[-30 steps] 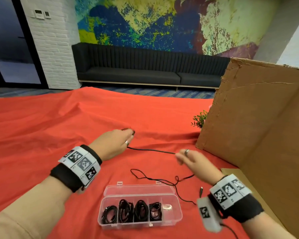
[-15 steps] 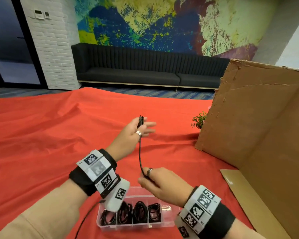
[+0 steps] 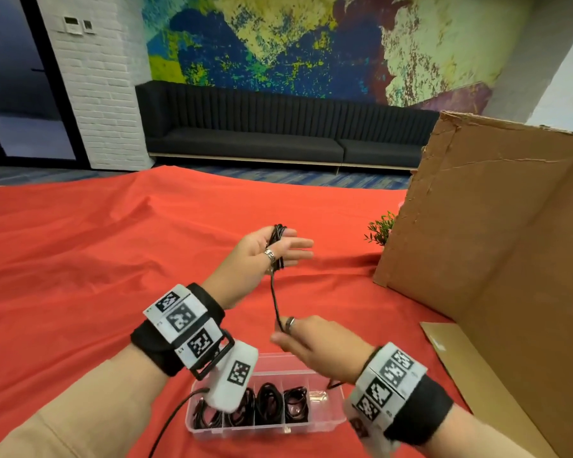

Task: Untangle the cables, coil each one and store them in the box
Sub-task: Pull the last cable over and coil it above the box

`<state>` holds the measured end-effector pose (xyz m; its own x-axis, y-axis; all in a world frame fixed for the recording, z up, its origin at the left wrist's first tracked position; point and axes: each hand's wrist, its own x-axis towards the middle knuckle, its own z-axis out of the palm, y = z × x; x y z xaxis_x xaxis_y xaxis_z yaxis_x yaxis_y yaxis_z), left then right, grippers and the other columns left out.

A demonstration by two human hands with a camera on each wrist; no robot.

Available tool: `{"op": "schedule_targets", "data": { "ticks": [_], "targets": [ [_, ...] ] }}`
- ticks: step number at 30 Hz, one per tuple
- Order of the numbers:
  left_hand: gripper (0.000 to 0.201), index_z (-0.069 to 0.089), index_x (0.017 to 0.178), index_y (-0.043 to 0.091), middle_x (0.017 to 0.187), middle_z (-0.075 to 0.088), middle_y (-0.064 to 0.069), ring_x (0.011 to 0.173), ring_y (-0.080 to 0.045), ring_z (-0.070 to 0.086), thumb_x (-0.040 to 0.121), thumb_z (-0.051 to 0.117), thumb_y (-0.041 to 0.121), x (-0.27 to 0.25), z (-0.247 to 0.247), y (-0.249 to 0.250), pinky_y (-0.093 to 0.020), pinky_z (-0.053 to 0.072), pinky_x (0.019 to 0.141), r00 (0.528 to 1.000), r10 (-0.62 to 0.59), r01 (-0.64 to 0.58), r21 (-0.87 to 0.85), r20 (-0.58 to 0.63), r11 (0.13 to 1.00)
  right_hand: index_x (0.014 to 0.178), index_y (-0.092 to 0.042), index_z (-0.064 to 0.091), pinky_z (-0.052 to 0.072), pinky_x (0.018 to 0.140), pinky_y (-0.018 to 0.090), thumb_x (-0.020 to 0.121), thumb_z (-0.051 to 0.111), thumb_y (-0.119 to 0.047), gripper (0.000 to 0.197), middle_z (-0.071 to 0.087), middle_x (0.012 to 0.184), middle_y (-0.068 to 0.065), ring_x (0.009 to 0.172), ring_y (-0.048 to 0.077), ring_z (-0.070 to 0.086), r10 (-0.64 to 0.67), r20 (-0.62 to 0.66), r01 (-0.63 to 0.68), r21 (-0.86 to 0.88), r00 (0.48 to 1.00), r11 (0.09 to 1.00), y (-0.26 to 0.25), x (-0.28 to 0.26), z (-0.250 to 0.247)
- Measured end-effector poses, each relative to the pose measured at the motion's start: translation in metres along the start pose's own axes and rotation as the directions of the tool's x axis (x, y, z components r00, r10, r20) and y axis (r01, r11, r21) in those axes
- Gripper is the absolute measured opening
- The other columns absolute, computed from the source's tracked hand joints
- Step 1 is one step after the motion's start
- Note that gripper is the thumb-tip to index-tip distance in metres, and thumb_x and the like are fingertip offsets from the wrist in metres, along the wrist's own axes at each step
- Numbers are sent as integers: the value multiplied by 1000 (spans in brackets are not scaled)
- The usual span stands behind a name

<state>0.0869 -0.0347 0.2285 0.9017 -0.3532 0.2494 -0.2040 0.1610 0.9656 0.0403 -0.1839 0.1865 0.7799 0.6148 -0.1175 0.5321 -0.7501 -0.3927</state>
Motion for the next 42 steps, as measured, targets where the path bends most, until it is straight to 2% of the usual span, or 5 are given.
{"op": "schedule_targets", "data": {
  "ticks": [4, 11, 17, 30, 42],
  "targets": [
    [18, 50, 106, 6, 83, 69, 0, 76, -14, 67, 99, 37, 17, -6, -19, -15, -29, 49, 80, 991, 30, -121, 754, 133, 645, 66, -30, 35, 40, 63, 39, 98, 35, -41, 34, 45, 59, -6, 56, 15, 44, -33, -121, 47, 113, 992, 993, 13, -9, -12],
    [28, 66, 87, 3, 40, 48, 4, 30, -7, 36, 94, 47, 23, -18, -9, -2, -21, 43, 51, 791, -351, 241, 272, 501, 932, 76, -25, 42, 43, 72, 44, 98, 33, -41, 28, 47, 65, -6, 68, 20, 48, 167, -376, -121, 142, 911, 982, 51, 1, -28],
    [18, 53, 108, 1, 97, 72, -9, 74, -16, 71, 92, 45, 4, -4, 6, 1, -21, 55, 74, 987, -73, 105, -230, 141, 968, 78, -30, 39, 35, 61, 25, 100, 33, -33, 23, 45, 66, -10, 56, 0, 42, -19, -99, 38, 202, 995, 979, 8, 1, -5],
    [28, 48, 111, 10, 74, 54, 11, 67, -6, 53, 87, 62, 18, -15, -25, -20, -22, 42, 66, 955, -103, -186, 836, 276, 517, 83, -23, 55, 41, 68, 15, 94, 52, -21, 12, 57, 70, -12, 64, -3, 52, 53, -215, 23, 334, 975, 942, 45, -5, -22],
    [32, 50, 73, 8, 60, 45, 1, 55, -8, 37, 89, 58, 34, -17, -35, -28, -25, 28, 55, 979, -65, -124, 823, 191, 554, 85, -23, 58, 36, 71, 25, 90, 50, -34, 15, 59, 84, -11, 79, 7, 48, -16, -727, 20, -3, 687, 1000, 56, -8, -10]
  ]
}}
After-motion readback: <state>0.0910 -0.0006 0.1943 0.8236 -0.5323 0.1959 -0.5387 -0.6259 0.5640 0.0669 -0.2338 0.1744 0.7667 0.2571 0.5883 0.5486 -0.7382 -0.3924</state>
